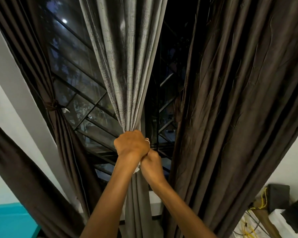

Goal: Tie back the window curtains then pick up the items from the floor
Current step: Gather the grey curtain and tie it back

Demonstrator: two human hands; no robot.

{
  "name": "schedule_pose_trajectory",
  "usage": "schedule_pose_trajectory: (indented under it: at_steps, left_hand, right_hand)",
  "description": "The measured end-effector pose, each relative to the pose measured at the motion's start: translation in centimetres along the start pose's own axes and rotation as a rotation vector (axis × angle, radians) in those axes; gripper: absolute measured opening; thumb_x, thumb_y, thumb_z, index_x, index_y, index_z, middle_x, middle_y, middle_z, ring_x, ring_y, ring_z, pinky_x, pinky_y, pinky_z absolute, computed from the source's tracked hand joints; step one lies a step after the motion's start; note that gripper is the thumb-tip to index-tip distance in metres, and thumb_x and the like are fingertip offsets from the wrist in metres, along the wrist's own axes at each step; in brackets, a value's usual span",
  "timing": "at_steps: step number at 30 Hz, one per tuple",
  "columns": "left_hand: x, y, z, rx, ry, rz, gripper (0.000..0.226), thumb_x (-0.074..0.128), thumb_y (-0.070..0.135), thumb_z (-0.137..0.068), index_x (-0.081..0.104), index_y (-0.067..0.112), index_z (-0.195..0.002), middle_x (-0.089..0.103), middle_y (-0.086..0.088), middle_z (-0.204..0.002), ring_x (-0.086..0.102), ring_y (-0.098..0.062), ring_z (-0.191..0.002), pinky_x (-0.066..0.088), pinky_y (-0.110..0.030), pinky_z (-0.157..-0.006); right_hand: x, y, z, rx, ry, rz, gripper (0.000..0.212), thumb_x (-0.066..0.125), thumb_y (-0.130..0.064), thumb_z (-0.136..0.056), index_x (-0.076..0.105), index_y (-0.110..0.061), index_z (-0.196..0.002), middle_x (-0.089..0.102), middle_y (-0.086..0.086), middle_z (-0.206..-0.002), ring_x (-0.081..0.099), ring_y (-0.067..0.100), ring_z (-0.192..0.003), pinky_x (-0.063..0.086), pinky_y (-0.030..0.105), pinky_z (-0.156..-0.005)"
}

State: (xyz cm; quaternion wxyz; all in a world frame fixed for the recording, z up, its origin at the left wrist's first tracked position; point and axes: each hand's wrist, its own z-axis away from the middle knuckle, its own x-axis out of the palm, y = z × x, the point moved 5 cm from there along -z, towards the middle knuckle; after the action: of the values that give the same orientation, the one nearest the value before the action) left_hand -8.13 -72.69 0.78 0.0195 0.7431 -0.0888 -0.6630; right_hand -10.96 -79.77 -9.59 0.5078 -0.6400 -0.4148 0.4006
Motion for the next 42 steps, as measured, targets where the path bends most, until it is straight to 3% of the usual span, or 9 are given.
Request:
schedule_pose_trajectory:
  at_steps: [4, 11, 14, 22, 27, 31, 35, 37, 42]
  left_hand:
    - [-0.3, -0.6, 0.0, -0.016, -0.007, 0.103, 0.032, 0.053, 0.04, -0.094, 0.063, 0.014, -0.11, 0.068, -0.009, -0.113, 0.064, -0.029, -0.106, 0.039, -0.032, -0.073]
    - [0.0, -2.2, -0.4, -0.015, -0.045, 0.218, 0.031, 0.052, 0.039, -0.097, 0.064, 0.013, -0.107, 0.067, -0.011, -0.111, 0.062, -0.033, -0.106, 0.039, -0.033, -0.073]
    - [0.6, -2.6, -0.8, 0.031, -0.11, 0.256, 0.027, 0.052, 0.037, -0.096, 0.063, 0.012, -0.098, 0.066, -0.01, -0.102, 0.06, -0.03, -0.094, 0.04, -0.033, -0.07]
    - [1.9, -3.3, -1.8, 0.113, -0.261, 0.404, 0.025, 0.05, 0.034, -0.097, 0.063, 0.013, -0.092, 0.067, -0.007, -0.091, 0.063, -0.022, -0.083, 0.048, -0.033, -0.065]
    - [2.6, -3.5, -1.9, 0.163, -0.316, 0.543, 0.024, 0.053, 0.029, -0.094, 0.067, 0.011, -0.087, 0.07, -0.01, -0.086, 0.067, -0.026, -0.081, 0.055, -0.043, -0.076]
    - [2.5, -3.9, -1.6, 0.216, -0.306, 0.576, 0.017, 0.051, 0.014, -0.089, 0.06, 0.012, -0.074, 0.057, -0.007, -0.07, 0.055, -0.021, -0.067, 0.043, -0.037, -0.062]
    - [2.6, -4.1, -0.8, 0.291, -0.3, 0.579, 0.017, 0.052, 0.016, -0.095, 0.068, 0.009, -0.093, 0.07, -0.014, -0.09, 0.067, -0.027, -0.086, 0.054, -0.045, -0.079]
    - [2.9, -4.0, -0.3, 0.354, -0.3, 0.575, 0.015, 0.052, 0.017, -0.1, 0.065, 0.009, -0.103, 0.07, -0.011, -0.098, 0.067, -0.024, -0.093, 0.053, -0.044, -0.085]
    - [3.5, -5.2, 0.7, 0.478, -0.321, 0.645, 0.02, 0.045, 0.035, -0.104, 0.06, 0.023, -0.11, 0.069, -0.003, -0.105, 0.066, -0.019, -0.101, 0.053, -0.048, -0.094]
  right_hand:
    - [0.2, -0.7, 0.5, -0.014, -0.039, -0.012, 0.035, 0.049, -0.002, -0.093, 0.06, -0.025, -0.069, 0.06, -0.007, -0.059, 0.058, 0.009, -0.058, 0.046, 0.034, -0.058]
    - [0.0, -1.5, 0.8, -0.026, -0.119, -0.185, 0.025, 0.053, -0.015, -0.094, 0.074, -0.028, -0.097, 0.065, 0.02, -0.074, 0.059, 0.021, -0.069, 0.049, 0.038, -0.065]
    - [0.0, -0.7, 0.6, 0.04, -0.163, -0.234, 0.04, 0.053, -0.014, -0.09, 0.069, -0.021, -0.125, 0.063, 0.011, -0.073, 0.055, 0.024, -0.07, 0.047, 0.039, -0.067]
    - [-0.3, -0.5, 0.7, 0.103, -0.263, -0.227, 0.07, 0.079, 0.006, -0.079, 0.052, -0.013, -0.14, 0.078, -0.004, -0.103, 0.074, 0.015, -0.103, 0.057, 0.038, -0.098]
    - [-0.8, 0.1, 0.2, 0.135, -0.175, -0.17, 0.062, 0.076, 0.012, -0.078, 0.057, -0.017, -0.131, 0.074, -0.006, -0.103, 0.072, 0.007, -0.098, 0.057, 0.021, -0.082]
    - [-1.3, 0.8, 0.1, 0.156, -0.148, -0.057, 0.05, 0.08, 0.0, -0.079, 0.065, -0.021, -0.12, 0.069, -0.003, -0.107, 0.071, 0.012, -0.099, 0.06, 0.032, -0.088]
    - [-2.1, 0.3, -0.2, 0.111, -0.187, 0.28, 0.007, 0.079, -0.022, -0.085, 0.073, -0.026, -0.088, 0.072, -0.007, -0.083, 0.067, 0.007, -0.079, 0.06, 0.032, -0.075]
    - [-2.4, -0.6, -0.2, 0.058, -0.205, 0.362, 0.015, 0.075, -0.027, -0.089, 0.069, -0.026, -0.075, 0.068, -0.007, -0.075, 0.063, 0.006, -0.071, 0.051, 0.026, -0.064]
    - [-3.6, -3.1, -0.6, -0.013, -0.254, 0.316, 0.013, 0.068, -0.026, -0.093, 0.071, -0.016, -0.085, 0.072, 0.007, -0.082, 0.072, 0.017, -0.079, 0.063, 0.044, -0.075]
